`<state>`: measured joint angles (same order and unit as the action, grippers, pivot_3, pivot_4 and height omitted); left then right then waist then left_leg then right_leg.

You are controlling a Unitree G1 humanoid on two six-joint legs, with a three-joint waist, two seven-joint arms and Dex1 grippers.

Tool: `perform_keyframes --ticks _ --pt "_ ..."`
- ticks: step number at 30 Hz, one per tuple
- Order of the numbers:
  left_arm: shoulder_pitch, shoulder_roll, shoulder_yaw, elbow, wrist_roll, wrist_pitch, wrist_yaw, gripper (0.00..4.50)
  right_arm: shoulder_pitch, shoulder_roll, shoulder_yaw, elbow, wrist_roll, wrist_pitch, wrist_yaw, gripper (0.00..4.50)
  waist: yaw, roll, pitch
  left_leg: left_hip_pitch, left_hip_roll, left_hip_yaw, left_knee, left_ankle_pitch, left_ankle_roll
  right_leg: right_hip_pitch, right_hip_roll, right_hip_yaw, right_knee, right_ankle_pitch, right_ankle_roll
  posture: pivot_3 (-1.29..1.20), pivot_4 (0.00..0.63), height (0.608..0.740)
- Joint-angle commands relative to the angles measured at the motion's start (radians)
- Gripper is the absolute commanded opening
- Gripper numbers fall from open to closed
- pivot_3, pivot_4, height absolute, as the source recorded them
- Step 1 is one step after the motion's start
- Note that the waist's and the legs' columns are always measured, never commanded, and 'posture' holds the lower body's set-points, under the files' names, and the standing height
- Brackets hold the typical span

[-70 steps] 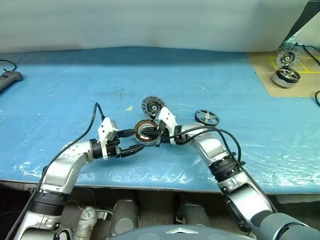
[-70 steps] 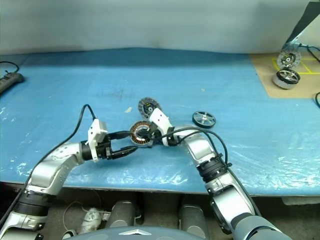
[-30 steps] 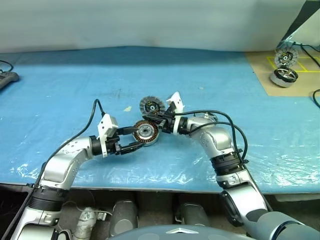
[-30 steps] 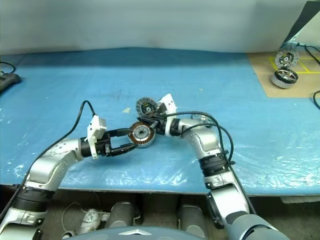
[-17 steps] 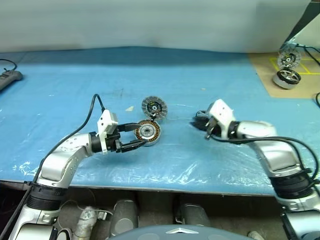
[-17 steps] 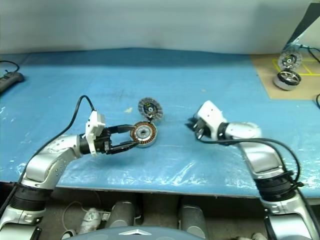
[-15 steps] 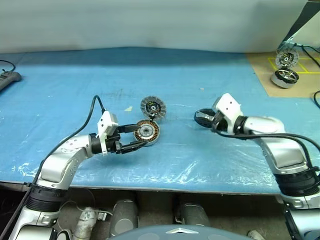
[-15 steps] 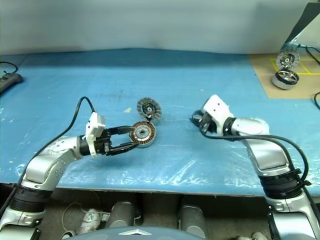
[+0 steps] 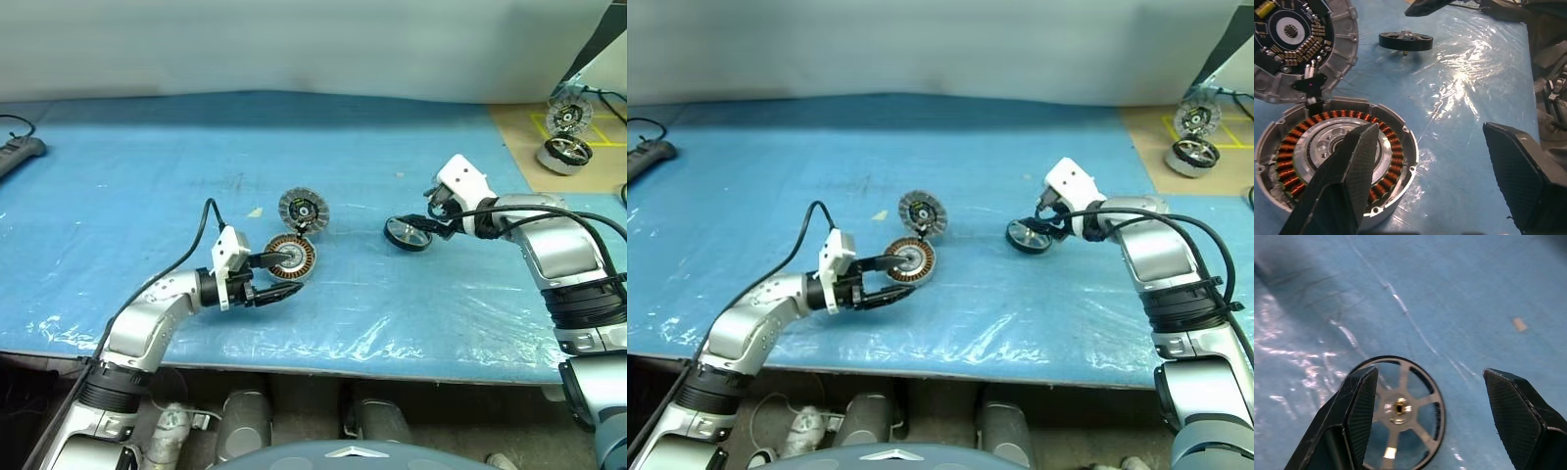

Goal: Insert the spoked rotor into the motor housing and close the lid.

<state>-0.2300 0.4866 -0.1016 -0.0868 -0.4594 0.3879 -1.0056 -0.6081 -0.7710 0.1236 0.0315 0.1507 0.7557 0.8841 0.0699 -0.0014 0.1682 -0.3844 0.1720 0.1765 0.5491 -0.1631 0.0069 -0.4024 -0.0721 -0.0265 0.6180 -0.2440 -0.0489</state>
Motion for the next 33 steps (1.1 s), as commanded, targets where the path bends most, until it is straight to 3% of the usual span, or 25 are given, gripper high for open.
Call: perform_keyframes --ticks 1,10,23,26,31,33 --pt "0.001 0.012 0.012 -0.010 0.016 -0.032 -0.001 3.66 -0.012 -0.013 -0.024 -0.084 0.054 0.075 0.035 3.62 -0.001 0.000 0.000 0.000 0.000 0.000 0.000 0.000 0.000 0.000 0.000 0.000 0.000 0.000 0.000 0.00 0.150 0.740" --pt "0.076 0.042 0.025 -0.140 -0.007 0.011 0.011 3.66 -0.011 -0.009 0.041 0.045 -0.046 0.047 -0.038 3.62 0.001 0.000 0.000 0.000 0.001 0.000 0.004 -0.001 -0.002 0.001 0.000 0.000 0.003 0.000 0.000 0.00 0.150 0.740" --pt "0.037 0.050 0.020 -0.148 -0.005 0.042 0.028 3.66 0.029 -0.002 0.088 -0.006 -0.052 0.038 -0.030 3.62 0.001 0.000 0.000 0.000 0.000 0.000 0.004 -0.001 -0.002 0.000 0.000 0.000 0.003 0.000 0.000 0.00 0.150 0.740" --pt "0.026 0.041 0.013 -0.122 0.007 0.031 0.026 3.66 0.044 -0.009 0.093 -0.010 -0.056 0.025 -0.027 3.09 0.001 0.000 0.000 0.000 0.000 0.000 0.004 -0.001 -0.002 0.001 0.000 0.000 0.003 0.000 0.000 0.00 0.150 0.740" --pt "0.046 0.030 0.001 -0.083 0.030 -0.019 0.014 3.66 0.057 -0.009 0.103 -0.006 -0.071 0.011 -0.036 1.38 -0.001 0.000 0.000 0.001 0.001 0.000 0.004 -0.001 -0.002 0.001 0.000 0.000 0.003 0.000 0.000 0.00 0.150 0.740" --pt "0.048 0.033 0.003 -0.089 0.028 -0.020 0.013 3.66 0.070 -0.012 0.112 -0.012 -0.079 0.002 -0.033 1.19 0.000 0.000 0.000 0.001 0.001 0.000 0.005 -0.001 -0.002 0.001 0.000 0.000 0.004 0.000 0.000 0.00 0.150 0.740"
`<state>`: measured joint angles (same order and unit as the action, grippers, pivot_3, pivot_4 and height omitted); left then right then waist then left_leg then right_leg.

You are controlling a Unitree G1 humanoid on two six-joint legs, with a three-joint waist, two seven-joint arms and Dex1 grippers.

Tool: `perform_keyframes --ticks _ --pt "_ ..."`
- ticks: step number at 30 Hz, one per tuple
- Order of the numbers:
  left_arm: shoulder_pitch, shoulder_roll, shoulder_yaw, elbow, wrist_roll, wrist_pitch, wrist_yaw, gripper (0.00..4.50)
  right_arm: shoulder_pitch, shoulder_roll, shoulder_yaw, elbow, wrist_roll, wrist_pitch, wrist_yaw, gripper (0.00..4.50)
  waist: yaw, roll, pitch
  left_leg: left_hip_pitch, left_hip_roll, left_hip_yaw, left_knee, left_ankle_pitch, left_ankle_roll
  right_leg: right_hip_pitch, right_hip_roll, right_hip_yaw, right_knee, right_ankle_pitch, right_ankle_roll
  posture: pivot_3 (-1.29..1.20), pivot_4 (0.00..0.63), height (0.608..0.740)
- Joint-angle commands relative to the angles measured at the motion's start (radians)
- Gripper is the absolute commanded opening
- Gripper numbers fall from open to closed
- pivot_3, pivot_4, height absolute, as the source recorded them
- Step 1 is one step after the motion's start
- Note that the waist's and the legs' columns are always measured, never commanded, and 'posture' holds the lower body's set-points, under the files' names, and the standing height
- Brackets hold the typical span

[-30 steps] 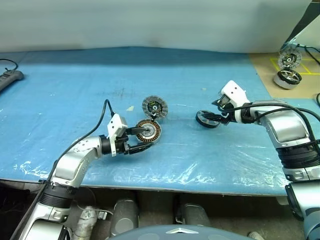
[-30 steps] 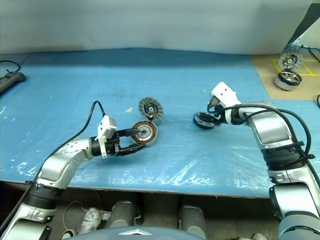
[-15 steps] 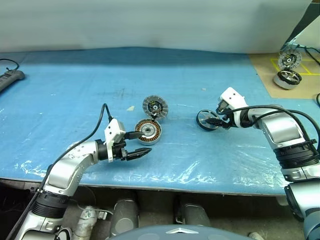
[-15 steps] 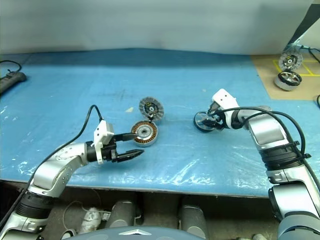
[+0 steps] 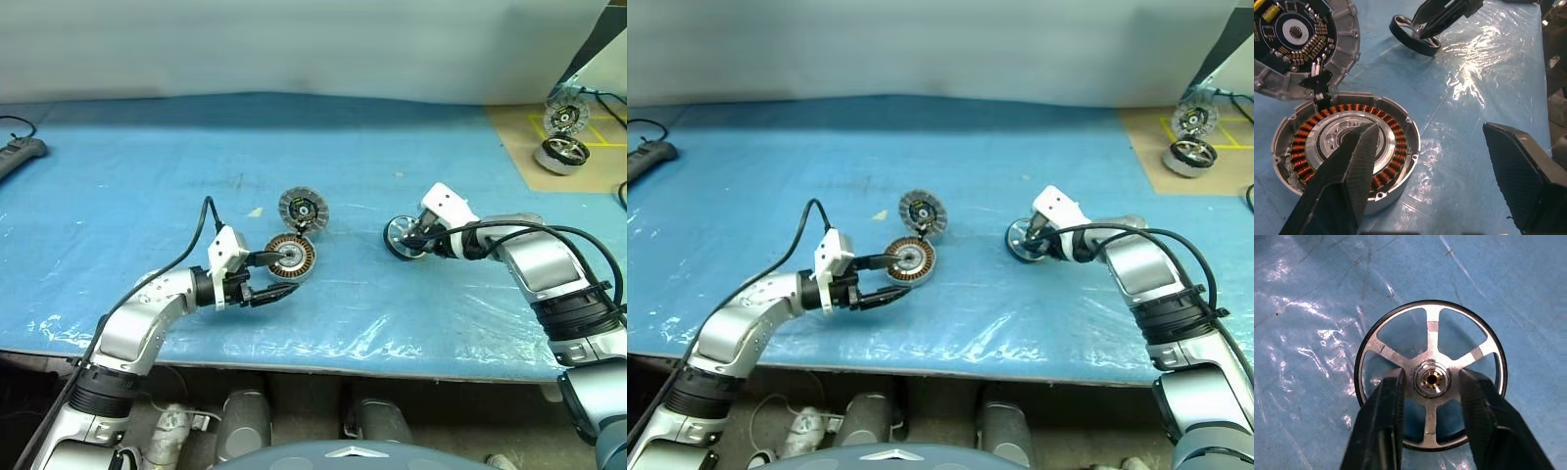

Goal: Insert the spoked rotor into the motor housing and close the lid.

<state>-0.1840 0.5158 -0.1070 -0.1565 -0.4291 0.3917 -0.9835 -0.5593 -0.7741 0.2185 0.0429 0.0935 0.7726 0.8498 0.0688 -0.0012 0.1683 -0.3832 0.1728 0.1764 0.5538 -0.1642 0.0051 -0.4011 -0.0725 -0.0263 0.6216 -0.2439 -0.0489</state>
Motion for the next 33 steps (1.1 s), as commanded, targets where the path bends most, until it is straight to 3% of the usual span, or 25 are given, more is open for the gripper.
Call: perform_keyframes --ticks 1,8,12,18,26,33 --pt "0.002 0.004 0.009 -0.023 -0.004 -0.022 -0.009 3.66 0.029 -0.010 0.021 -0.029 -0.025 -0.018 0.004 1.19 0.001 0.000 0.000 0.000 0.000 0.000 0.000 0.000 0.000 0.000 0.000 0.000 0.000 0.000 0.000 0.00 0.150 0.740" --pt "0.006 0.012 0.038 -0.067 -0.059 0.035 -0.009 3.66 0.061 0.001 -0.043 -0.103 0.014 -0.070 0.032 1.19 0.002 0.000 0.000 0.002 0.000 0.000 0.001 0.000 0.000 0.003 0.000 0.000 0.000 0.000 0.000 0.00 0.150 0.740" --pt "0.025 0.008 0.070 -0.101 -0.119 0.075 0.000 3.66 0.172 0.034 -0.163 -0.314 0.217 -0.088 0.133 1.19 0.001 0.000 0.000 0.000 0.000 0.000 -0.001 0.000 0.000 0.000 0.000 0.000 -0.001 0.000 0.000 0.00 0.150 0.740" --pt "0.014 0.004 0.113 -0.100 -0.110 0.042 0.040 3.66 0.217 0.160 -0.257 -0.428 0.437 0.059 0.078 1.19 0.002 0.000 0.000 0.000 0.000 0.000 0.000 0.000 0.001 0.000 0.000 0.000 0.000 0.000 0.000 0.00 0.150 0.740" --pt "0.006 -0.006 0.156 -0.044 -0.076 0.001 0.112 3.66 0.155 0.284 -0.139 -0.358 0.421 0.046 0.001 1.19 0.000 0.000 0.000 0.000 0.000 0.000 0.001 0.000 0.000 0.000 0.000 0.000 0.000 0.000 0.000 0.00 0.150 0.740" --pt "0.068 -0.071 0.147 0.163 0.027 -0.221 0.123 3.66 0.059 0.344 -0.033 -0.238 0.371 -0.020 0.018 1.19 0.000 0.000 0.000 -0.002 -0.001 0.000 0.000 0.000 -0.001 -0.001 -0.001 0.000 -0.002 0.000 0.000 0.00 0.150 0.740"
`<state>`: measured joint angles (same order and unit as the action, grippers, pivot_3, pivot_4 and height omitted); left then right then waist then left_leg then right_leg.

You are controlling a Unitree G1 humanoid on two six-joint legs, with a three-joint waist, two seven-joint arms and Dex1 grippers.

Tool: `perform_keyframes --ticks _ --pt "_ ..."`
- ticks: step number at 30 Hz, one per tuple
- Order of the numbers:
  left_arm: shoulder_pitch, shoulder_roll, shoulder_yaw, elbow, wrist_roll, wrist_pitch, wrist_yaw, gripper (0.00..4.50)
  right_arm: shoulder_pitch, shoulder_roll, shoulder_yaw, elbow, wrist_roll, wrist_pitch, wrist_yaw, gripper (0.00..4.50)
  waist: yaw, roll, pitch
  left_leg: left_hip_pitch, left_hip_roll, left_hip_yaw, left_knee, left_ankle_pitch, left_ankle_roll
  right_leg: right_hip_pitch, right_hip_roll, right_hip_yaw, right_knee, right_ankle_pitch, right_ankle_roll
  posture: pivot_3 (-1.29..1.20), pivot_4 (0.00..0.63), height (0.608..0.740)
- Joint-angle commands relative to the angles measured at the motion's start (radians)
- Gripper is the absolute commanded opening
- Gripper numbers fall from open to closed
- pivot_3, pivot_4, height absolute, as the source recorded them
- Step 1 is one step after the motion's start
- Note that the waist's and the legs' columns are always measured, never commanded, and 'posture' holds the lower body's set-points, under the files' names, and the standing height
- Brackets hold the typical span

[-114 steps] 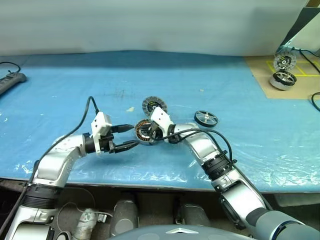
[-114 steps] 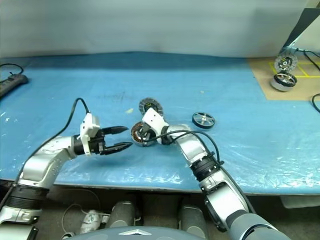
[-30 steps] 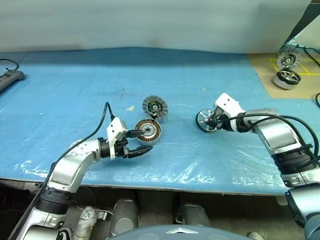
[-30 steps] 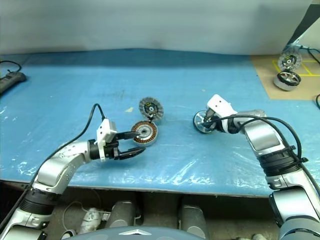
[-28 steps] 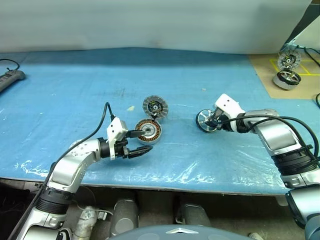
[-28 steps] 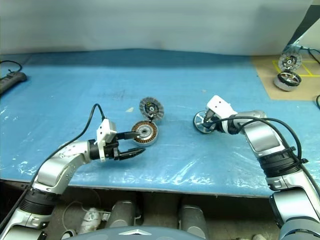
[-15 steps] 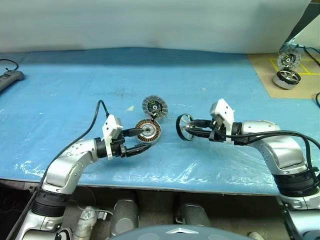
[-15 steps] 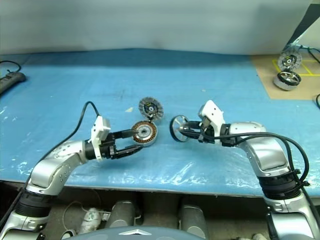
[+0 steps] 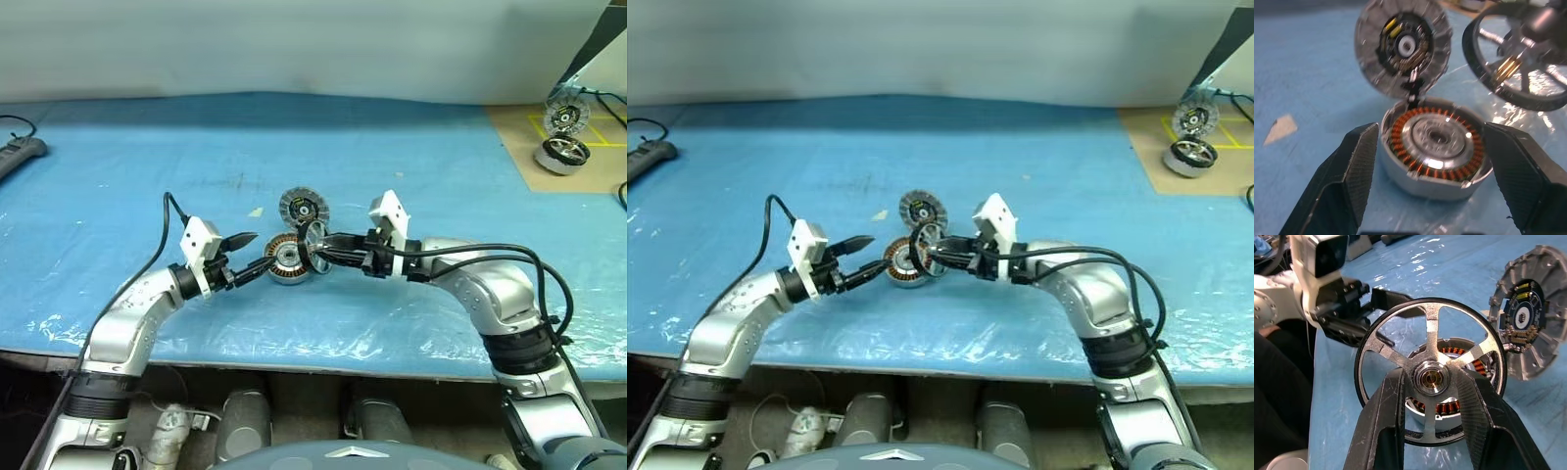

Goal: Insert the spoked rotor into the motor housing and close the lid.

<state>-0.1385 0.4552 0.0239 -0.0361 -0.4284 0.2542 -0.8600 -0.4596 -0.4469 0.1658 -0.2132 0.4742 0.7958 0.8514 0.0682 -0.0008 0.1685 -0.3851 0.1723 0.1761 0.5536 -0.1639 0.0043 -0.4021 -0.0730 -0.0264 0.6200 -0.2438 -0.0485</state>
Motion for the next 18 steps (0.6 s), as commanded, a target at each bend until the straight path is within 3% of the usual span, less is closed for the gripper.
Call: perform_keyframes --ticks 1,12,18 --pt "0.038 -0.013 0.015 0.054 0.034 -0.106 -0.009 3.66 -0.051 0.021 0.036 0.037 -0.021 -0.052 0.020 1.19 0.000 -0.001 0.000 0.000 0.000 0.000 0.000 0.000 0.000 0.000 0.000 0.000 0.000 0.000 0.000 0.00 0.150 0.740" --pt "0.158 0.024 0.069 0.118 0.018 -0.266 -0.133 3.66 -0.145 0.071 0.114 0.218 -0.129 -0.181 0.061 1.19 0.001 -0.001 0.000 0.000 0.001 0.000 0.000 -0.001 0.001 0.000 0.000 -0.001 0.000 0.000 0.000 0.00 0.150 0.740" --pt "0.168 0.090 0.122 0.058 -0.048 -0.204 -0.178 3.66 -0.152 0.070 0.137 0.235 -0.171 -0.210 0.074 1.19 0.001 -0.001 0.000 0.000 0.001 0.000 -0.001 -0.001 0.001 -0.001 0.000 -0.001 0.000 0.000 0.000 0.00 0.150 0.740"
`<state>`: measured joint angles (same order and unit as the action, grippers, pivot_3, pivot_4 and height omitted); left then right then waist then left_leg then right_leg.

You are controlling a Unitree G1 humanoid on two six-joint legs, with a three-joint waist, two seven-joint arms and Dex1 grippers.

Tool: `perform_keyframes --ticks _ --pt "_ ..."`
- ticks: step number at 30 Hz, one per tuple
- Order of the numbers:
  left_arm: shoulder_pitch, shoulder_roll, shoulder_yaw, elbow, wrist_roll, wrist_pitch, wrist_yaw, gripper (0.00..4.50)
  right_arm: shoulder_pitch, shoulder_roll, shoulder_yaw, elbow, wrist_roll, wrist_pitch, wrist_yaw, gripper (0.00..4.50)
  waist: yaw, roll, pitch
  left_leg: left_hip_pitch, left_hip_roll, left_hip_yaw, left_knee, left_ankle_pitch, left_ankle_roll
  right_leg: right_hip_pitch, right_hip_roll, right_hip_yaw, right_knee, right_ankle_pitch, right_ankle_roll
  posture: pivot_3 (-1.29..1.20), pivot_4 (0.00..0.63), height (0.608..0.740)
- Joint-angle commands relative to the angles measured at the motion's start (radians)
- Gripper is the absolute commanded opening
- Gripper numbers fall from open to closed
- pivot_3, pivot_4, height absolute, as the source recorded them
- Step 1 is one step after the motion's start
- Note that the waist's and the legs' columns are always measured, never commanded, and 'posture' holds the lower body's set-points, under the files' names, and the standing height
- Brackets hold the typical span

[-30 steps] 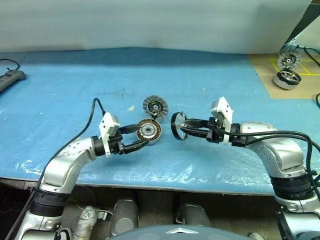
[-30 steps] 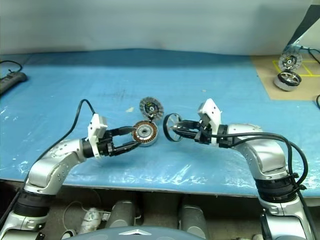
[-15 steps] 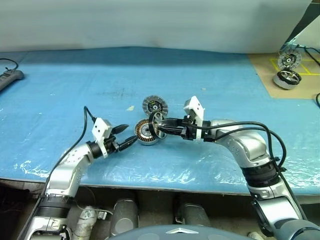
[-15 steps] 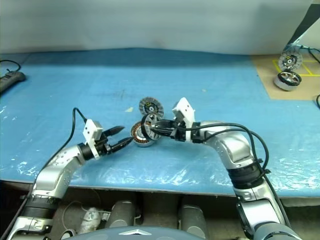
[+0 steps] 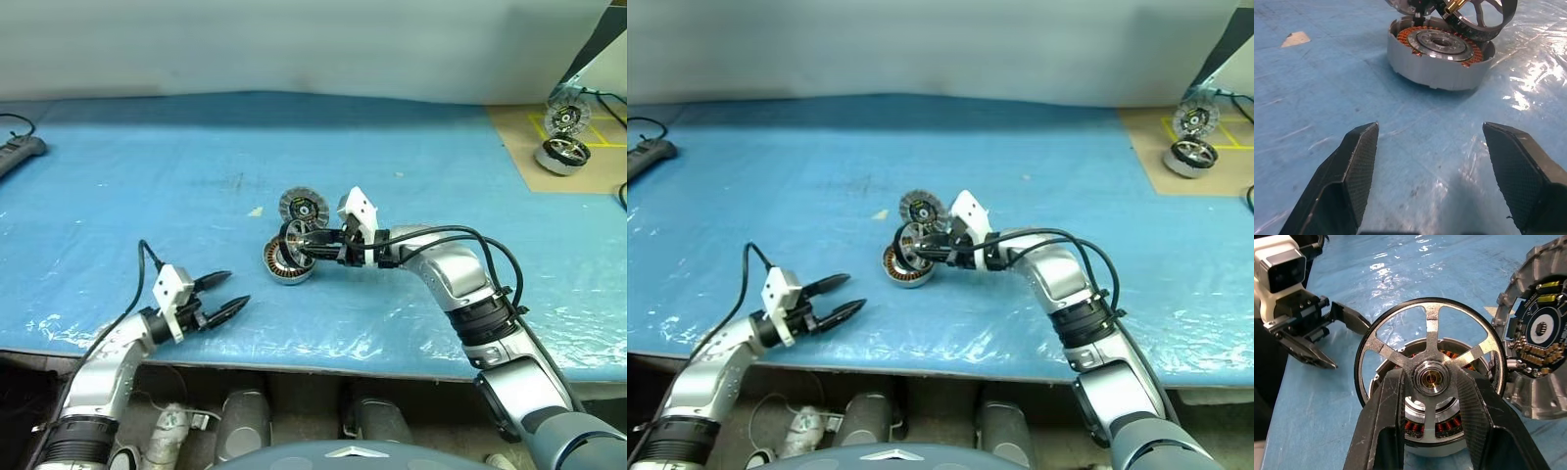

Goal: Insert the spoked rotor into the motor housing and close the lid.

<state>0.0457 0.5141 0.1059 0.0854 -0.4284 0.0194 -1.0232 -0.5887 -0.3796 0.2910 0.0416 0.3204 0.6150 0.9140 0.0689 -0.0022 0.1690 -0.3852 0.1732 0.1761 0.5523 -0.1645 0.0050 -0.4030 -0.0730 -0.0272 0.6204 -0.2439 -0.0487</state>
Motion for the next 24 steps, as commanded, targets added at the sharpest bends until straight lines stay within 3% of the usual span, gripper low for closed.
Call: perform_keyframes --ticks 1,10,17,24 --pt "-0.032 0.039 0.040 -0.080 -0.057 0.058 -0.009 3.66 -0.020 -0.003 0.021 -0.021 -0.026 -0.028 0.017 1.19 0.000 0.000 0.000 0.000 0.000 0.000 0.000 0.000 0.000 0.000 0.000 0.000 0.000 0.000 0.000 0.00 0.150 0.740" --pt "-0.172 -0.010 -0.045 -0.100 -0.025 0.175 0.071 3.66 -0.011 -0.018 0.056 0.003 -0.115 -0.105 0.020 1.19 0.000 0.000 0.000 0.004 0.000 0.000 0.001 0.000 0.000 0.003 0.000 0.001 0.001 0.000 0.000 0.00 0.150 0.740" --pt "-0.110 -0.081 -0.108 -0.141 0.037 0.132 0.117 3.66 -0.012 -0.012 0.041 -0.024 -0.101 -0.078 0.042 3.63 -0.002 -0.001 0.000 0.000 0.000 0.000 0.001 0.000 0.000 0.000 0.000 0.001 0.001 0.000 0.000 0.00 0.150 0.740" --pt "-0.066 -0.034 -0.066 -0.291 -0.019 0.219 0.137 3.66 -0.019 0.020 -0.010 -0.047 -0.049 -0.045 0.048 3.63 0.000 -0.002 0.001 0.000 0.000 0.000 0.001 0.000 0.000 0.000 0.000 0.000 0.001 0.000 0.000 0.00 0.150 0.740"
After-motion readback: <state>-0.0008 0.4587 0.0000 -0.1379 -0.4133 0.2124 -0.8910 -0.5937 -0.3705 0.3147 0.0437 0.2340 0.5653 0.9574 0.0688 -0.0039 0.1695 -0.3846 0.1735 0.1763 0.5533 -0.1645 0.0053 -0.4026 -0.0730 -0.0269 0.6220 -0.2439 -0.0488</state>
